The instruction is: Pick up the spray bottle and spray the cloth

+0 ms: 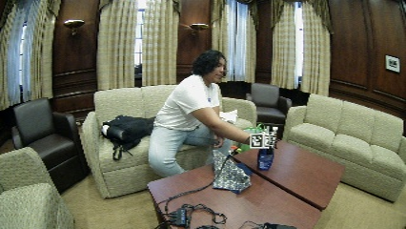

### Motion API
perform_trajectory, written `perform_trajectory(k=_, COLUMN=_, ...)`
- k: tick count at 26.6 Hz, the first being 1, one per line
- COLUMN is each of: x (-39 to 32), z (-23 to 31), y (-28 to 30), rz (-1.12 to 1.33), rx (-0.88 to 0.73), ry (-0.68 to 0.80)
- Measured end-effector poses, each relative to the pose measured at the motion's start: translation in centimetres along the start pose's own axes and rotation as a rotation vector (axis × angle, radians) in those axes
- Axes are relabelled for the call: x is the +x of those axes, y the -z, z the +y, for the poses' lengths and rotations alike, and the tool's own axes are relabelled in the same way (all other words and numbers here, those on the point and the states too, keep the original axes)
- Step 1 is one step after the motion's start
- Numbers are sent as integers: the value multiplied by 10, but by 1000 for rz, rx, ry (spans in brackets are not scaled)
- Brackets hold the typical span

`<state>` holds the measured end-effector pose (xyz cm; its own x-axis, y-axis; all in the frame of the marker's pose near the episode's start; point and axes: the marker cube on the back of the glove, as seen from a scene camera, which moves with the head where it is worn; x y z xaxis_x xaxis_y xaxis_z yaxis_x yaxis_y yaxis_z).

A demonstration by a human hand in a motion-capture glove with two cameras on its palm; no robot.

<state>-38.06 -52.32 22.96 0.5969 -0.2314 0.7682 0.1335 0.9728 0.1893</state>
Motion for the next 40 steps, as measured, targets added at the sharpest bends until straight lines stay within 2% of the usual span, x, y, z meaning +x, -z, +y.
perform_trajectory(k=10, x=18, z=12, y=3, rz=46, rx=-86, ry=-67)
perform_trajectory(k=15, x=14, z=38, y=18, rz=63, rx=-234, ry=-95)
perform_trajectory(k=19, x=15, z=40, y=36, rz=223, rx=-179, ry=-76)
perform_trajectory(k=30, x=-12, z=115, y=121, rz=588, rx=-356, ry=-29)
perform_trajectory(k=40, x=-26, z=181, y=236, rz=848, rx=-456, ry=37)
